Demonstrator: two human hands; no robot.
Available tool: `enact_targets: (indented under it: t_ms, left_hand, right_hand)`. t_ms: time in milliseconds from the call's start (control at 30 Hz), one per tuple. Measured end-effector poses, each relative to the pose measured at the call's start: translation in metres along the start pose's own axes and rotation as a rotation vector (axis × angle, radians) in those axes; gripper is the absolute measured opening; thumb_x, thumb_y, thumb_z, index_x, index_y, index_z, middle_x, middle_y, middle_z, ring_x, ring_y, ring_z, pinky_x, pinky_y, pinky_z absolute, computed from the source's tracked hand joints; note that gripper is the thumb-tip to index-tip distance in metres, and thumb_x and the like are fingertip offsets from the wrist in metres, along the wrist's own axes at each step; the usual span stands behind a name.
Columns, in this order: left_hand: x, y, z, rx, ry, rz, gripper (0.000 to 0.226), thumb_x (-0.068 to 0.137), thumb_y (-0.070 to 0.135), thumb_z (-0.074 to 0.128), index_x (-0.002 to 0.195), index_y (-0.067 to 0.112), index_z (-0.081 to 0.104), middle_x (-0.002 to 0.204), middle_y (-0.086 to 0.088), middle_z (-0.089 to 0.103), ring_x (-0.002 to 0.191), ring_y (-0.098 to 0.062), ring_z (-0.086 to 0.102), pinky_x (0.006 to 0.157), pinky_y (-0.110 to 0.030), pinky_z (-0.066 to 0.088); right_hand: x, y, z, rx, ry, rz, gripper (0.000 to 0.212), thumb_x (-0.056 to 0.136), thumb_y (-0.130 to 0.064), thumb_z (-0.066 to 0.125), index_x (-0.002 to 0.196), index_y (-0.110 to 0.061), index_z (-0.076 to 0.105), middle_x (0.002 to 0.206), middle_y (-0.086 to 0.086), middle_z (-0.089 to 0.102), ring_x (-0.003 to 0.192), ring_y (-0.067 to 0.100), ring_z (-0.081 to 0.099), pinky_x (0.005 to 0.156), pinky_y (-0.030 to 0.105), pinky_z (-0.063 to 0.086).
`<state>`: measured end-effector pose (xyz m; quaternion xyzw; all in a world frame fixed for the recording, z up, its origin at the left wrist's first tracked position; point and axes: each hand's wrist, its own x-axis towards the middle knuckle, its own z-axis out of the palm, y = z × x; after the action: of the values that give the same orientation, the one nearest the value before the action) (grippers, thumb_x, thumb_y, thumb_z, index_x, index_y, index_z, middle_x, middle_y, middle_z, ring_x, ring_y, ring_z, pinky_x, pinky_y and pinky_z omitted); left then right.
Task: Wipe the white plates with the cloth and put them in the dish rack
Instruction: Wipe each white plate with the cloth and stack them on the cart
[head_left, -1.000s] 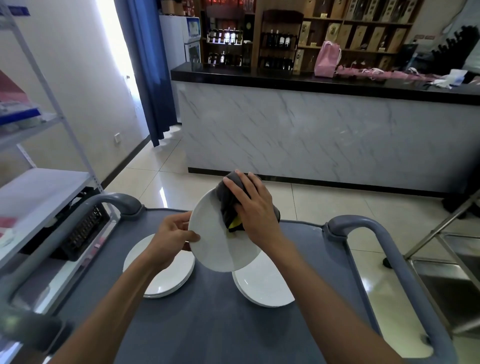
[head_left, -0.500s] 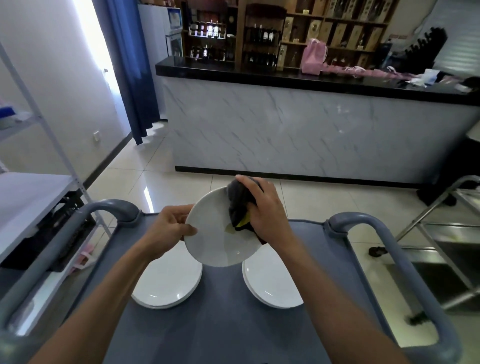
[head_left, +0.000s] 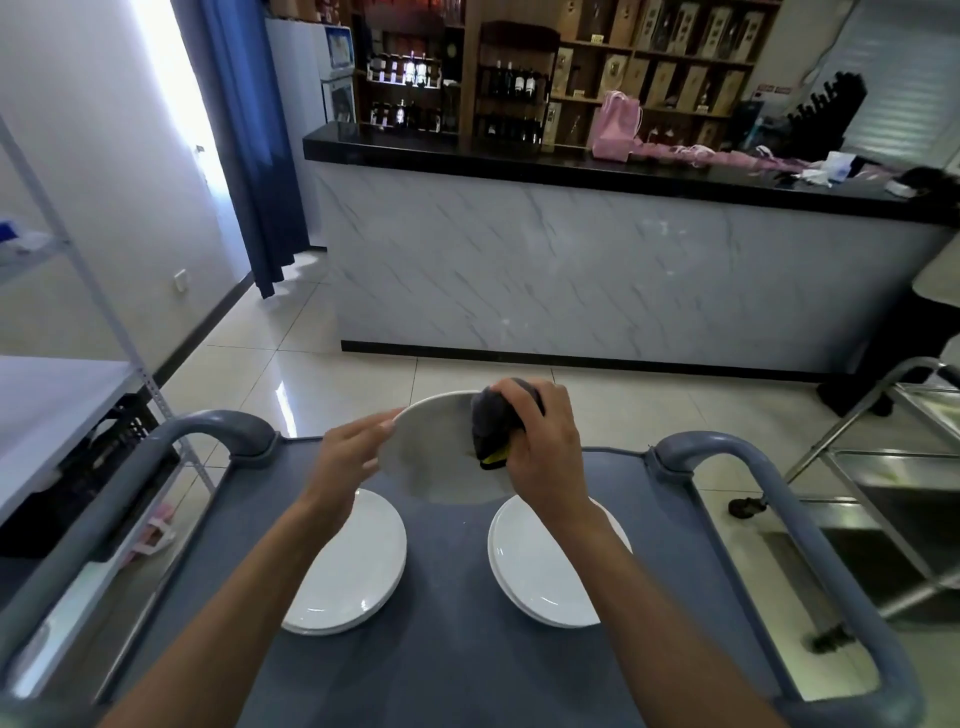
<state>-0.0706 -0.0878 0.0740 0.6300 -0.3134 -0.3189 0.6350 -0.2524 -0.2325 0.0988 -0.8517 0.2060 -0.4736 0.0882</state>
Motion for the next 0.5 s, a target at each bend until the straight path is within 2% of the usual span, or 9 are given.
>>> enact_targets:
  t_ms: [67,133,233,367,500]
  left_hand:
    - [-0.005,-0.010,-0.002,-0.114,0.141,-0.145,0.033,0.096,0.046,0.055,0.112,0.025,0.076,0.116,0.004,0.074,0.115,-0.021,0.065,0.096,-0.051,0.050]
    - [-0.010,-0.020,-0.002,-0.197,0.222,-0.360,0.050,0.095,0.057,0.053,0.110,0.014,0.072,0.112,-0.006,0.075,0.107,-0.029,0.069,0.094,-0.058,0.052]
    - [-0.018,-0.026,0.005,-0.273,0.114,-0.611,0.075,0.087,0.073,0.051,0.109,0.004,0.068,0.107,-0.015,0.075,0.097,-0.037,0.074,0.088,-0.055,0.056]
    - [-0.019,-0.023,0.017,-0.346,-0.019,-0.709,0.088,0.078,0.082,0.055,0.114,0.003,0.069,0.111,-0.016,0.074,0.099,-0.039,0.073,0.081,-0.047,0.057]
    - [-0.019,-0.019,0.030,-0.401,-0.026,-0.745,0.078,0.082,0.073,0.057,0.118,0.004,0.067,0.114,-0.014,0.074,0.098,-0.036,0.073,0.074,-0.038,0.056]
  right_hand:
    - [-0.001,0.003,-0.002,-0.007,0.034,-0.013,0.048,0.080,-0.001,0.038,0.120,-0.015,0.062,0.107,0.015,0.063,0.093,0.035,0.057,0.073,0.043,0.054]
    - [-0.003,0.006,-0.003,-0.024,0.051,-0.026,0.046,0.082,0.000,0.039,0.117,-0.012,0.067,0.107,0.015,0.063,0.093,0.036,0.058,0.072,0.045,0.054]
    - [-0.008,0.009,-0.005,-0.043,0.055,-0.084,0.041,0.085,-0.004,0.042,0.115,-0.010,0.069,0.108,0.018,0.065,0.094,0.038,0.060,0.072,0.047,0.054]
    - [-0.019,0.011,-0.008,-0.032,0.020,-0.144,0.034,0.088,-0.009,0.048,0.119,-0.020,0.056,0.110,0.018,0.064,0.097,0.036,0.059,0.075,0.046,0.054]
    - [-0.028,0.016,-0.011,-0.033,0.019,-0.190,0.035,0.089,-0.009,0.060,0.120,-0.023,0.055,0.112,0.017,0.065,0.102,0.032,0.056,0.078,0.044,0.053]
